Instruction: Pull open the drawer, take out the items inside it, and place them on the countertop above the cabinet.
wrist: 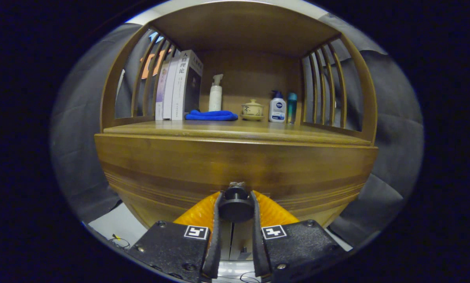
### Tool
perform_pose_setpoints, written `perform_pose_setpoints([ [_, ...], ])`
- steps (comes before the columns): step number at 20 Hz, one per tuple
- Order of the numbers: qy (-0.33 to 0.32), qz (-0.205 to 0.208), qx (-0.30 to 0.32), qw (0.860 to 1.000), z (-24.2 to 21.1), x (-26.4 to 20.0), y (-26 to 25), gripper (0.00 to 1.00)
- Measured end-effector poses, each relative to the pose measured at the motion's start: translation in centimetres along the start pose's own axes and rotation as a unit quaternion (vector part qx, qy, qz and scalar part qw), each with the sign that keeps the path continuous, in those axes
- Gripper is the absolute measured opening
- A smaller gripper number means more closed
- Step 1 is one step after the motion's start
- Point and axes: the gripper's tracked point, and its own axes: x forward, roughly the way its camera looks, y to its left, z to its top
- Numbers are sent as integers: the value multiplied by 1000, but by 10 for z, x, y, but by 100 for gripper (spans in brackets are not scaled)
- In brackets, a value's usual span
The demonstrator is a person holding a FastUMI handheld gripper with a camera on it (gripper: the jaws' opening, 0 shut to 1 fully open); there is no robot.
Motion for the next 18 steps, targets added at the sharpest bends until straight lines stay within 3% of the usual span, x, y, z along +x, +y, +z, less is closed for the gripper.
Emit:
perform_pose_setpoints([
  [18, 21, 10, -3, 1000, -32, -103, -5, 36],
])
